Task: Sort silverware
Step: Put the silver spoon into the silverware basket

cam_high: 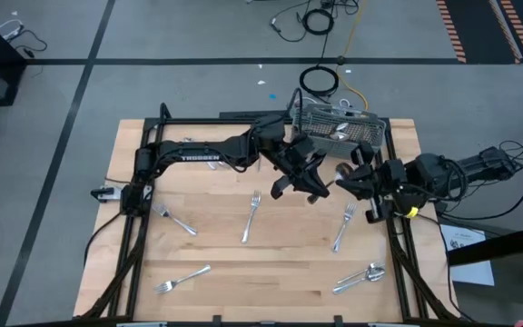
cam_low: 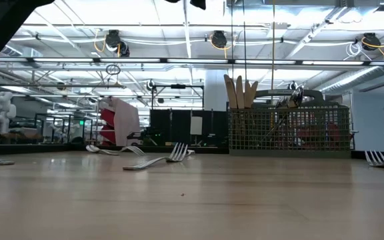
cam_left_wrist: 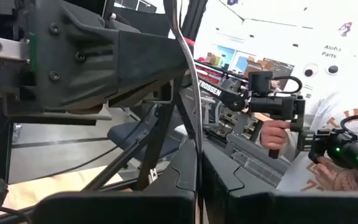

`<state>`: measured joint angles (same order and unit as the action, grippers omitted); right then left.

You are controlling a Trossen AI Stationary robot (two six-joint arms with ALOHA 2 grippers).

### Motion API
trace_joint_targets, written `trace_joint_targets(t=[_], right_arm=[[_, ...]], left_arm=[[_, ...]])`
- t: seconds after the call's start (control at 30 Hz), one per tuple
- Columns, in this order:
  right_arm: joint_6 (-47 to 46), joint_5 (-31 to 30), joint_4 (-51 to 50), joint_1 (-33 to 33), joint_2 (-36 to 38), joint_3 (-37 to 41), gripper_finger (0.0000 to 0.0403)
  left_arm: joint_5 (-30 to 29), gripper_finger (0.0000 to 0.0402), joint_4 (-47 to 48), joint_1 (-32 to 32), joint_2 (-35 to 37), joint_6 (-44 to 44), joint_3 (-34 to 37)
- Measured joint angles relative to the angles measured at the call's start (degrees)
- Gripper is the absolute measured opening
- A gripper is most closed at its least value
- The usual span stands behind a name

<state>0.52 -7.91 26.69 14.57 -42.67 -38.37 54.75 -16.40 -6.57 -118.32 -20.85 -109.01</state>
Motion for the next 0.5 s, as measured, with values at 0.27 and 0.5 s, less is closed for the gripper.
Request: trace_joint_targets(t=[0.27,0.5], right_arm=[[-6.0,2.3,1.2,-3.1,-3.3,0.0,0.0],[-11.0,-1.1,-4.5,-3.2,-0.2,-0.1,0.0]], left_arm=[[0.8,0.0009,1.3,0.1,0.0,0.2,0.0],[-2.1,0.0009,1.2,-1.4,0.0,0.3,0.0]])
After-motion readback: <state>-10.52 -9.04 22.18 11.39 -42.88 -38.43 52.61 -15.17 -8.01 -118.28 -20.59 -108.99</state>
